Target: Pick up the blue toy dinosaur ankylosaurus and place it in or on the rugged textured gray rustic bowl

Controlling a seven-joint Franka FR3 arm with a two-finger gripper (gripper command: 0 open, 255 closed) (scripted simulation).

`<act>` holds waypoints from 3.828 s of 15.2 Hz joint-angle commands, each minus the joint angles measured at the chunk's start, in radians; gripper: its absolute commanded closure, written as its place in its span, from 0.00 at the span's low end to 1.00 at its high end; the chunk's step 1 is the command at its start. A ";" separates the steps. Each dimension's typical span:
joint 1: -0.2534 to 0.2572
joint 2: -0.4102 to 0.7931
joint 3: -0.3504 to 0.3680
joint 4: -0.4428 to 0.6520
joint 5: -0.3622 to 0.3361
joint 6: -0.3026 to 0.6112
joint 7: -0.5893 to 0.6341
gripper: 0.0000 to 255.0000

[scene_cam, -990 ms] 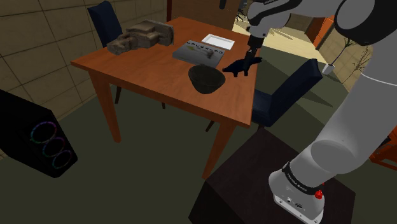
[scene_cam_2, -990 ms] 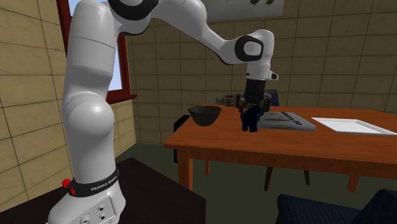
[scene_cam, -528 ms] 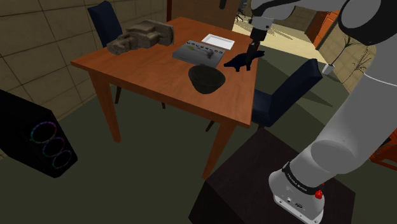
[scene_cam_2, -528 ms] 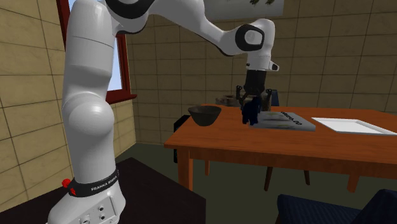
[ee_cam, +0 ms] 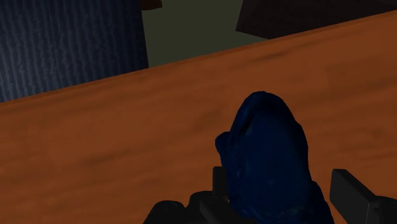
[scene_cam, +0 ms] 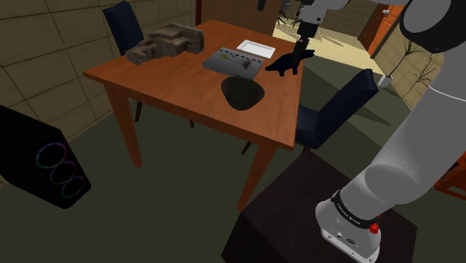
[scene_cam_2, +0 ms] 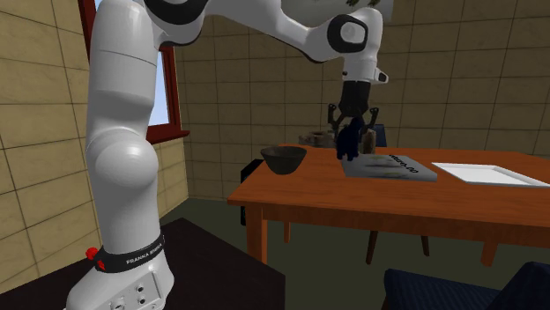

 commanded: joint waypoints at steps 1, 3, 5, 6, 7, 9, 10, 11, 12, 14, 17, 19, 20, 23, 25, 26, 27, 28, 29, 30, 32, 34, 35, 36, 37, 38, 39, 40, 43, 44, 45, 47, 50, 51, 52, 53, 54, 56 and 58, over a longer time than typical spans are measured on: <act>-0.001 -0.001 -0.001 0.026 -0.001 -0.027 0.000 1.00; -0.002 -0.001 -0.002 0.053 -0.001 -0.054 0.001 1.00; -0.003 -0.001 -0.002 0.080 -0.001 -0.081 0.001 1.00; -0.004 0.000 -0.002 0.095 -0.001 -0.094 0.001 1.00; -0.005 0.001 -0.003 0.109 -0.001 -0.108 0.002 1.00; -0.006 0.003 -0.003 0.130 0.000 -0.127 0.002 1.00; 0.011 -0.018 0.006 0.107 -0.007 -0.122 0.026 1.00; 0.026 -0.037 0.015 0.085 -0.013 -0.117 0.051 1.00; 0.042 -0.055 0.024 0.065 -0.018 -0.113 0.075 1.00; 0.071 -0.088 0.045 0.029 -0.027 -0.106 0.125 1.00; 0.111 -0.130 0.078 -0.015 -0.035 -0.099 0.199 1.00; 0.137 -0.152 0.101 -0.038 -0.038 -0.096 0.248 1.00; 0.149 -0.161 0.113 -0.047 -0.038 -0.095 0.272 1.00; 0.186 -0.184 0.148 -0.068 -0.038 -0.092 0.344 1.00; 0.210 -0.193 0.173 -0.076 -0.036 -0.091 0.392 1.00; 0.222 -0.196 0.185 -0.078 -0.035 -0.091 0.416 1.00; 0.233 -0.199 0.197 -0.079 -0.033 -0.091 0.439 1.00; 0.245 -0.200 0.209 -0.079 -0.031 -0.091 0.463 1.00; 0.263 -0.200 0.229 -0.076 -0.028 -0.092 0.501 1.00; 0.263 -0.201 0.229 -0.090 -0.028 -0.078 0.501 1.00; 0.264 -0.202 0.229 -0.119 -0.028 -0.051 0.499 1.00; 0.264 -0.202 0.229 -0.146 -0.028 -0.024 0.498 1.00; 0.264 -0.202 0.229 -0.159 -0.027 -0.011 0.497 1.00; 0.264 -0.202 0.229 -0.172 -0.027 0.002 0.497 1.00; 0.264 -0.201 0.229 -0.185 -0.027 0.016 0.496 1.00; 0.264 -0.200 0.229 -0.197 -0.027 0.029 0.495 1.00; 0.264 -0.199 0.229 -0.210 -0.026 0.042 0.494 1.00; 0.264 -0.198 0.229 -0.221 -0.026 0.055 0.494 1.00; 0.264 -0.193 0.229 -0.256 -0.025 0.095 0.491 1.00; 0.264 -0.191 0.229 -0.267 -0.024 0.108 0.490 1.00; 0.264 -0.188 0.229 -0.278 -0.024 0.121 0.489 1.00; 0.264 -0.188 0.229 -0.281 -0.024 0.125 0.489 1.00; 0.264 -0.188 0.229 -0.281 -0.024 0.125 0.489 1.00; 0.264 -0.188 0.229 -0.281 -0.024 0.125 0.489 1.00; 0.264 -0.188 0.229 -0.281 -0.024 0.125 0.489 1.00; 0.264 -0.188 0.229 -0.281 -0.024 0.125 0.489 1.00; 0.264 -0.187 0.229 -0.281 -0.024 0.125 0.489 0.00; 0.264 -0.188 0.229 -0.281 -0.024 0.125 0.489 0.00; 0.264 -0.187 0.229 -0.281 -0.024 0.125 0.489 0.00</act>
